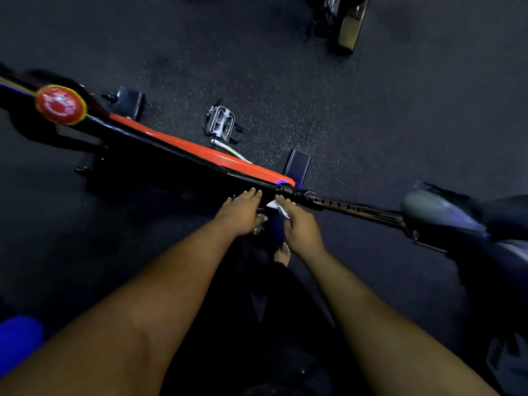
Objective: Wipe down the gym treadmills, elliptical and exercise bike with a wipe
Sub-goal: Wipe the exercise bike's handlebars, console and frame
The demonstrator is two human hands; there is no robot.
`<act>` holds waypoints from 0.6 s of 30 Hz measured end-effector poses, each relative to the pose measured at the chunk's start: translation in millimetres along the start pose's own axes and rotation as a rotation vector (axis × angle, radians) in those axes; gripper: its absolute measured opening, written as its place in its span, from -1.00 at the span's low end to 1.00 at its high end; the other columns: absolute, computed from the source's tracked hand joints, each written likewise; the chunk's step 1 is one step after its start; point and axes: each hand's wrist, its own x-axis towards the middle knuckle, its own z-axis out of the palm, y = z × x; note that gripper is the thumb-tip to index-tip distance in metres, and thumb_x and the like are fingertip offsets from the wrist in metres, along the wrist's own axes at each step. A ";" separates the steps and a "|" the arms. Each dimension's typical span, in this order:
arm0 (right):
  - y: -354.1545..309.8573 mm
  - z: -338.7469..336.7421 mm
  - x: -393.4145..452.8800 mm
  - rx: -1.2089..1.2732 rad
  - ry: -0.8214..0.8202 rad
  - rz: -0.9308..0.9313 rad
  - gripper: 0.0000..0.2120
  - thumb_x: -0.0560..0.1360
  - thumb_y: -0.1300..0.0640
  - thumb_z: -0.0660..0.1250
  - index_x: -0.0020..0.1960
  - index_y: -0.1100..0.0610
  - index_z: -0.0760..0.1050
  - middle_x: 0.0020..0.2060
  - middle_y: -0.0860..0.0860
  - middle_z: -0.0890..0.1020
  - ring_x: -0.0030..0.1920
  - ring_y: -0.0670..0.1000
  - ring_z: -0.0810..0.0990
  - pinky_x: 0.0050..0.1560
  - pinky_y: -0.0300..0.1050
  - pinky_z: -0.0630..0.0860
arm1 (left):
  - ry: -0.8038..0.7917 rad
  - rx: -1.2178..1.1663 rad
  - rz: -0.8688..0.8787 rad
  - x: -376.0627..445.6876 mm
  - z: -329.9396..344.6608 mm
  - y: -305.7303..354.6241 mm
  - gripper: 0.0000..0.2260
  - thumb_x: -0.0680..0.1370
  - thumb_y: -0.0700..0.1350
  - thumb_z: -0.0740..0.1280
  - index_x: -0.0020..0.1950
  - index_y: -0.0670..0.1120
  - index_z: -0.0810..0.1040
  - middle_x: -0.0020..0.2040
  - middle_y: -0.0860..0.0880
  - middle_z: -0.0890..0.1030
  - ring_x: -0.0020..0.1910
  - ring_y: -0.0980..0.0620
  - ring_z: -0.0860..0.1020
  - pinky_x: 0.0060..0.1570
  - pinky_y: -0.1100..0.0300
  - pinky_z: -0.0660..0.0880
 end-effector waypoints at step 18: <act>-94.4 -97.6 -150.2 0.594 -0.154 -0.211 -0.82 0.60 0.27 0.36 -0.13 0.07 0.61 -0.31 -0.06 0.69 -0.32 -0.15 0.60 -0.31 -0.28 0.49 | 0.765 -1.166 -0.129 -241.2 2.9 118.0 -0.86 0.62 -0.27 0.37 -0.10 -0.09 0.60 -0.32 0.00 0.60 -0.44 0.25 0.49 -0.31 0.32 0.45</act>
